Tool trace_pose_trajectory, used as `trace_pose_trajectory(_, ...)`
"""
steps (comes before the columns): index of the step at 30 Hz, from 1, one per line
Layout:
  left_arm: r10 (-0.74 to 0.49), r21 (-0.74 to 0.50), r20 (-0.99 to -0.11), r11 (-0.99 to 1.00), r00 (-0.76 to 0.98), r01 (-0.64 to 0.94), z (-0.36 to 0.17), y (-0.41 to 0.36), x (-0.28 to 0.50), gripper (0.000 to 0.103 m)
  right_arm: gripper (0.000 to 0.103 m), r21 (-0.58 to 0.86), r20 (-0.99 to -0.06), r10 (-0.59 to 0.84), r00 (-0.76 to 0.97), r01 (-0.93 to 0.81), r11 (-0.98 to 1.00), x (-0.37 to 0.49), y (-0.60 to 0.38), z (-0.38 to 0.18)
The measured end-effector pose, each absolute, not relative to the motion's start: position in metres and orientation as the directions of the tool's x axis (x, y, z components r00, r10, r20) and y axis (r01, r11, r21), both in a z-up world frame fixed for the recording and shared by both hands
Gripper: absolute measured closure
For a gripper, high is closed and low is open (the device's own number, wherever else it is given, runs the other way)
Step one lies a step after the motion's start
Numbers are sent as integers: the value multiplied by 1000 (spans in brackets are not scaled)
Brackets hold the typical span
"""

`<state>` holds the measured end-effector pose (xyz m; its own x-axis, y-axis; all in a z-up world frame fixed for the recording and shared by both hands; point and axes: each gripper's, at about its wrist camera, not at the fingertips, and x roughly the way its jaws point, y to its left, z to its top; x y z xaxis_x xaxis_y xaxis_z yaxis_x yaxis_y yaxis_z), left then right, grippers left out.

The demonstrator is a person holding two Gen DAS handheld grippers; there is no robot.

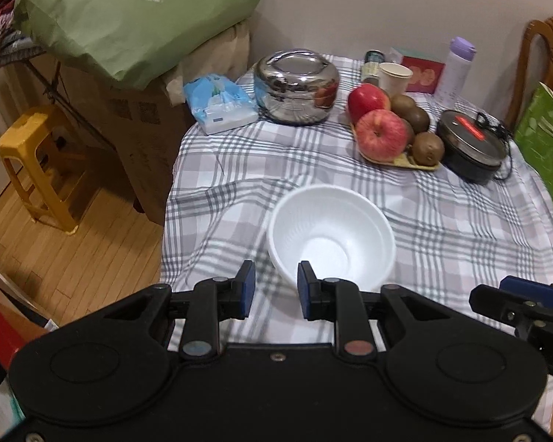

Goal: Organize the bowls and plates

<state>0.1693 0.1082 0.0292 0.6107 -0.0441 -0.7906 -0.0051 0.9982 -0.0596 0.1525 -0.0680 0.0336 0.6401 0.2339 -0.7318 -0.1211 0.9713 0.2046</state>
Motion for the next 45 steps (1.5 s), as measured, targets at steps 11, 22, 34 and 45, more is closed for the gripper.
trace_pose_trajectory(11,-53,-35,-787,999,615,42,4,115,207,71,60,161,-749,233,621,-170,972,217,-46,5)
trace_pose_trajectory(22,-105,-43,-798,992,594,118,-19,114,230,71,60,164,-784,246,571,-192,968,260,-34,-35)
trace_pose_trajectory(34,-149,-77,-829,985,540,152,-42,108,245,72,67,136,-794,247,556,-233,963,274,-24,-52)
trace_pose_trajectory(45,-164,-104,-817,985,554,138,-37,104,239,73,76,178,-775,267,573,-207,962,266,-34,-53)
